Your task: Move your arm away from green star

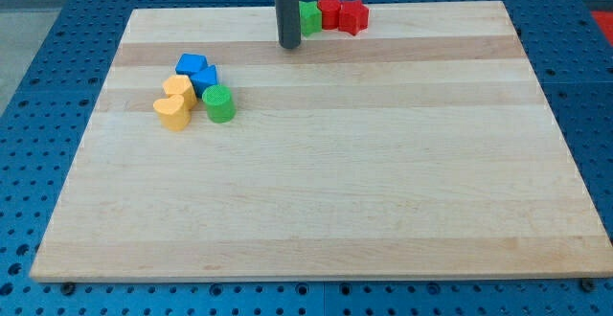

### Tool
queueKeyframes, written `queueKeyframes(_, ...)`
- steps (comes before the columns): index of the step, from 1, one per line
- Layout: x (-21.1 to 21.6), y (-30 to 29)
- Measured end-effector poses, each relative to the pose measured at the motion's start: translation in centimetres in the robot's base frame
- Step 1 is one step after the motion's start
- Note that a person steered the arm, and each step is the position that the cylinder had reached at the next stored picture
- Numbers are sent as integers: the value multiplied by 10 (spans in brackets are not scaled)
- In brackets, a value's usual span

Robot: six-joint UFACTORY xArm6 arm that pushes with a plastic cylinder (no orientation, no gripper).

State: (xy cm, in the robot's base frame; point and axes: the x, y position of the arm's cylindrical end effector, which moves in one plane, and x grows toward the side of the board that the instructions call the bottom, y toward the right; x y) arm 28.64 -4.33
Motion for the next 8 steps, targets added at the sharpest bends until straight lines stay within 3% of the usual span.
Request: queueKeyframes(8,78,0)
